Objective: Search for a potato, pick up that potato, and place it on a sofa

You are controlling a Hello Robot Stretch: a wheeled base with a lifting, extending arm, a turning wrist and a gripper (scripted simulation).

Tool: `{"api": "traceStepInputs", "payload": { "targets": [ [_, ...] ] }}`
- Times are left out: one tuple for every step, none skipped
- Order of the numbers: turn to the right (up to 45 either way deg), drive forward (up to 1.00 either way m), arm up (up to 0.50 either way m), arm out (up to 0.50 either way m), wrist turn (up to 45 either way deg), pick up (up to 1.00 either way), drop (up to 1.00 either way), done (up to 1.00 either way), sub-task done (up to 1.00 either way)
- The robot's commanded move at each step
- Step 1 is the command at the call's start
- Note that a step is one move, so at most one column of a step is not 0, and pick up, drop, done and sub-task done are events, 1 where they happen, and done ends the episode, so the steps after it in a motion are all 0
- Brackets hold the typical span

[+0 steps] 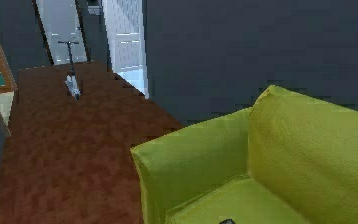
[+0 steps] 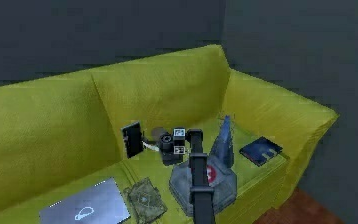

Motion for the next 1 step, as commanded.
{"api": "traceStepInputs", "payload": {
  "targets": [
    [0.0, 0.0, 0.0, 0.0, 0.0, 0.0, 1.0, 0.0, 0.0]
  ]
}}
